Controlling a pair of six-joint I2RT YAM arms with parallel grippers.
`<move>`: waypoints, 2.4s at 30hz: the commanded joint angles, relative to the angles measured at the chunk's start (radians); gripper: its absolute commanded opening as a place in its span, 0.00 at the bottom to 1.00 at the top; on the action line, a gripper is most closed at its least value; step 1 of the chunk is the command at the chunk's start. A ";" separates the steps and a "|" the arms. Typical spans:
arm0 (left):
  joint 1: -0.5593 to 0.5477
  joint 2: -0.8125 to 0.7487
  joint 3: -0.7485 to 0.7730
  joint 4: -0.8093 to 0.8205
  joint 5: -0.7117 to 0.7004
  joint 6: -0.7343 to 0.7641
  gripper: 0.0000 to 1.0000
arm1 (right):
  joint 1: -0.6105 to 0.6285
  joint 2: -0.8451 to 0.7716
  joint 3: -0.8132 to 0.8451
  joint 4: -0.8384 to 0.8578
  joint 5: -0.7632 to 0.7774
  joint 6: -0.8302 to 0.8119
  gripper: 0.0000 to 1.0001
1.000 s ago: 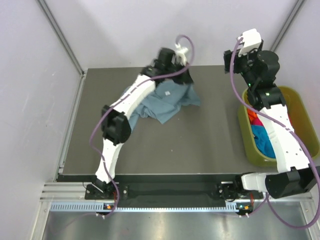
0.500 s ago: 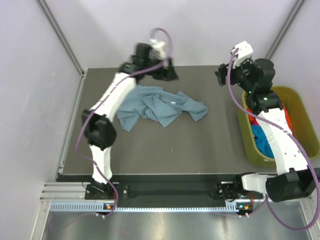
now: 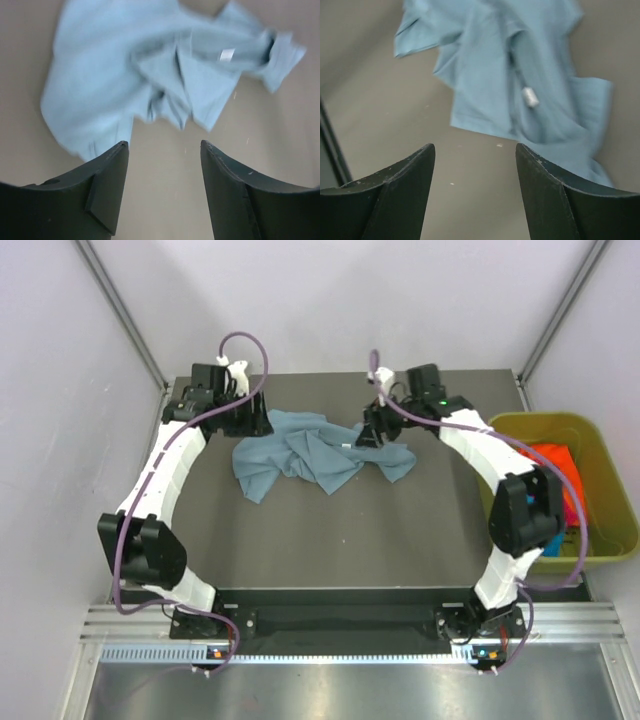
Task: Fold and stack the t-shirts
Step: Flatten the tshirt out
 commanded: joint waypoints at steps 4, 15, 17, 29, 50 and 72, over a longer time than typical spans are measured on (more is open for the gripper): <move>0.046 -0.138 -0.093 -0.083 -0.038 0.006 0.61 | 0.205 0.123 0.161 -0.175 -0.106 -0.180 0.63; 0.077 -0.120 -0.082 -0.050 -0.057 -0.036 0.63 | 0.362 0.184 -0.049 -0.115 0.144 -0.179 0.50; 0.077 -0.120 -0.078 -0.050 -0.050 -0.039 0.63 | 0.362 0.195 -0.072 -0.091 0.208 -0.180 0.48; 0.078 -0.123 -0.127 -0.047 -0.012 -0.076 0.62 | 0.355 0.276 -0.020 0.013 0.276 -0.130 0.47; 0.078 -0.138 -0.174 -0.053 0.011 -0.093 0.61 | 0.382 0.387 0.052 0.045 0.420 -0.113 0.10; 0.075 -0.169 -0.295 -0.047 0.028 -0.132 0.57 | 0.311 0.082 0.156 0.055 0.557 -0.185 0.00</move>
